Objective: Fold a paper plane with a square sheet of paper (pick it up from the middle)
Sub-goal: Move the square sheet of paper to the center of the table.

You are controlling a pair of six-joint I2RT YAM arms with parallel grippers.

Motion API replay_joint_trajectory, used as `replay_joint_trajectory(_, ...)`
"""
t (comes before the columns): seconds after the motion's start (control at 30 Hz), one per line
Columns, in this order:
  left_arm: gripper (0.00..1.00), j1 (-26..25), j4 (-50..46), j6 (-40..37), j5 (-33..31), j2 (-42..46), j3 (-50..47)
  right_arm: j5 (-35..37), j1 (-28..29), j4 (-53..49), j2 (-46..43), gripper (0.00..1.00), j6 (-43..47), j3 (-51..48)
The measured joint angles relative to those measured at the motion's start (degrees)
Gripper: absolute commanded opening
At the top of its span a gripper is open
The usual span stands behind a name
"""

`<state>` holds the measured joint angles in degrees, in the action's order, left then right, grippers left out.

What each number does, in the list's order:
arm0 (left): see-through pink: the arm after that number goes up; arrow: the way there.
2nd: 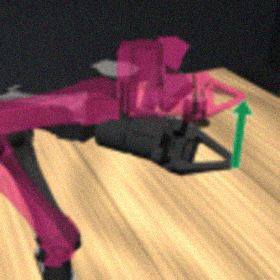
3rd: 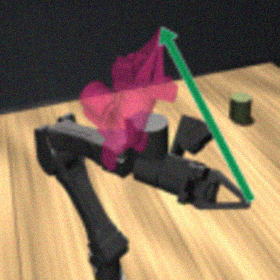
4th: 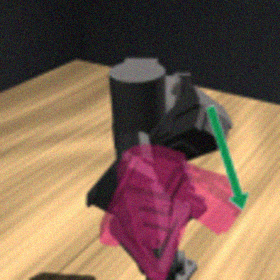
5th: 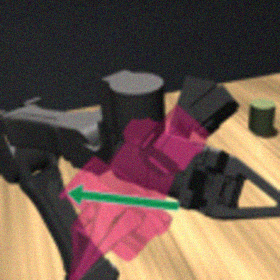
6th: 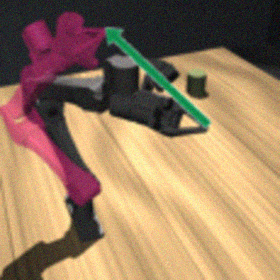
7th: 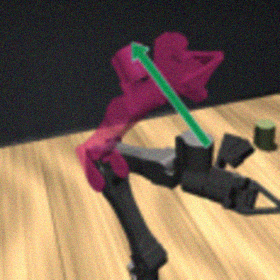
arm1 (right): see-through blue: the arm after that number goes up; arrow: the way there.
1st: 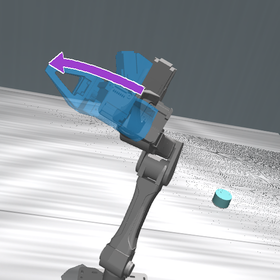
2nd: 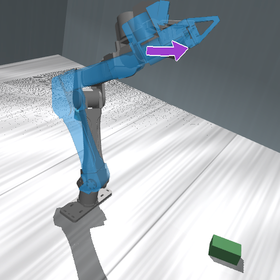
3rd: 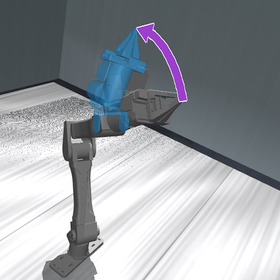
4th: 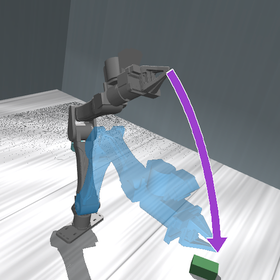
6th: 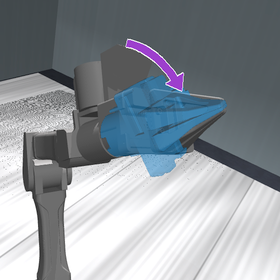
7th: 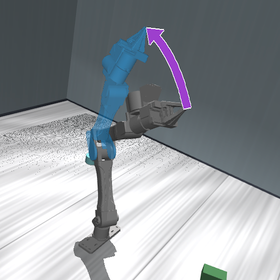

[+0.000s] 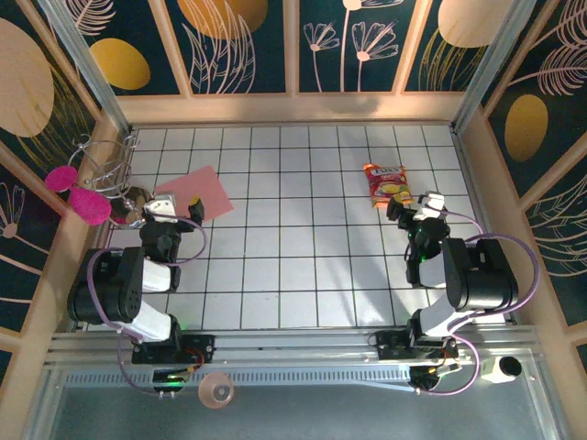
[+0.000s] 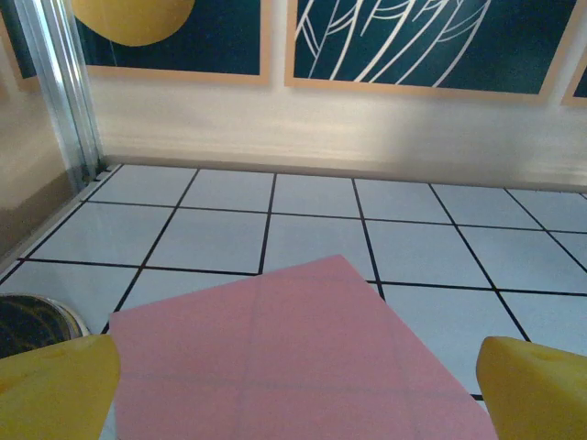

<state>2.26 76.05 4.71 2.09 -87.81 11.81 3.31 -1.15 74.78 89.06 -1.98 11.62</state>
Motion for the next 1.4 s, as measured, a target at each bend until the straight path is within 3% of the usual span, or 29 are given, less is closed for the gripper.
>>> replay_joint_trajectory(0.87,0.99,0.0,0.0,0.0,-0.2,0.0,0.0,0.0,0.0,0.0,0.0,0.99,0.0,0.0)
replay_joint_trajectory(1.07,0.99,0.0,4.2,0.6,-2.5,0.5,-3.4,-0.4,0.2,0.6,-1.1,0.99,0.4,-1.2)
replay_joint_trajectory(1.27,0.99,0.0,-0.7,2.3,-6.7,11.8,-5.3,2.9,3.6,-7.0,-12.6,0.99,1.9,-0.4)
replay_joint_trajectory(1.4,0.99,0.0,-14.1,7.7,-10.7,21.6,0.7,5.8,6.6,-19.2,-18.9,0.99,0.3,6.9)
